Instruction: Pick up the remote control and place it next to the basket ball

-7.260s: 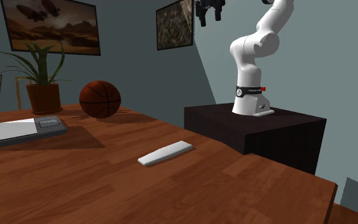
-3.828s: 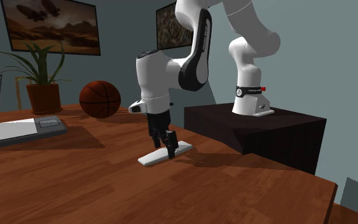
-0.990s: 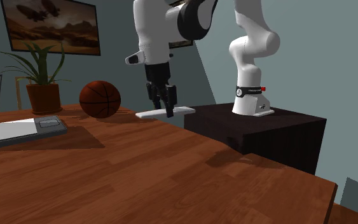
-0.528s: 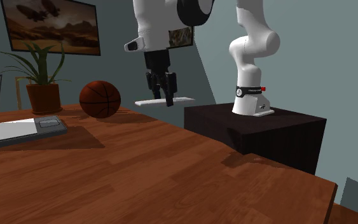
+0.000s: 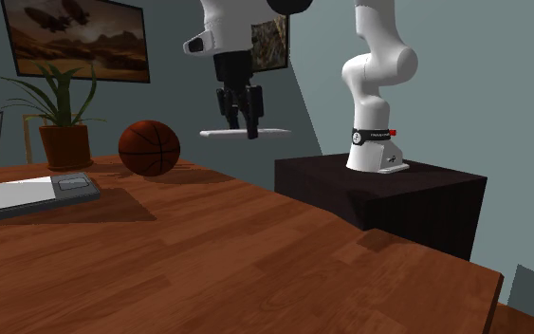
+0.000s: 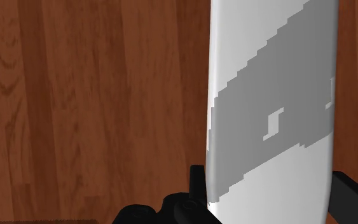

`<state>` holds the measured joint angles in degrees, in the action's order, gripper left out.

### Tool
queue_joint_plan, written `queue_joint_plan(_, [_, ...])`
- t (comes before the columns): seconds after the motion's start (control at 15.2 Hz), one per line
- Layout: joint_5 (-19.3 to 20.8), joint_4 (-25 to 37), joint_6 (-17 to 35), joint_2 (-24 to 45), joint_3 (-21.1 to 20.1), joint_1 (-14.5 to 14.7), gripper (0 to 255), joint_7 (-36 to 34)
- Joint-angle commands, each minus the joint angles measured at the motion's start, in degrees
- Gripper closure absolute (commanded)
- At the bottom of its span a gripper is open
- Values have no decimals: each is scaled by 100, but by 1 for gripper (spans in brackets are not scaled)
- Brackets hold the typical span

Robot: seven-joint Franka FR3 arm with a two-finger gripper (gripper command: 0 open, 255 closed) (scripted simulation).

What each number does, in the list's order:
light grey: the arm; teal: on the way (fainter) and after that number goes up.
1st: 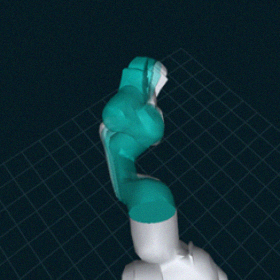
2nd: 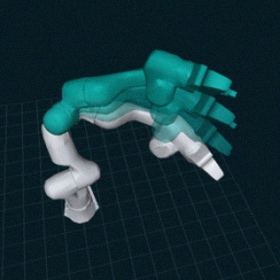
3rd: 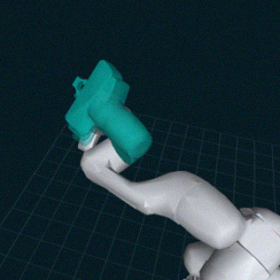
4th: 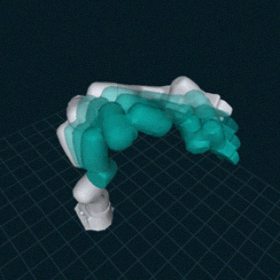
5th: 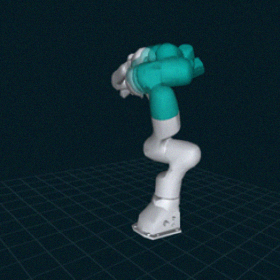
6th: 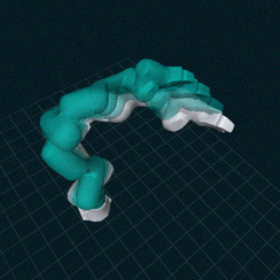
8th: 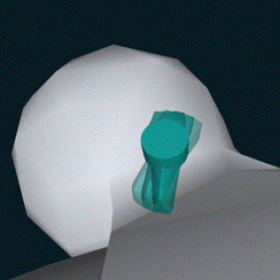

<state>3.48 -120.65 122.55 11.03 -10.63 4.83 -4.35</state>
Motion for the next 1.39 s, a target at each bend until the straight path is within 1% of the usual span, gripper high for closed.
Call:
queue_joint_plan(0.0, [-23,59,-142,-84,-9,0,255,10])
queue_joint_plan(0.86, [-143,508,-1066,-570,-26,-18,255,105])
queue_joint_plan(0.92, [-145,515,-1079,-576,-27,-19,255,106])
queue_joint_plan(1.32, [-77,216,-992,-816,356,-457,255,895])
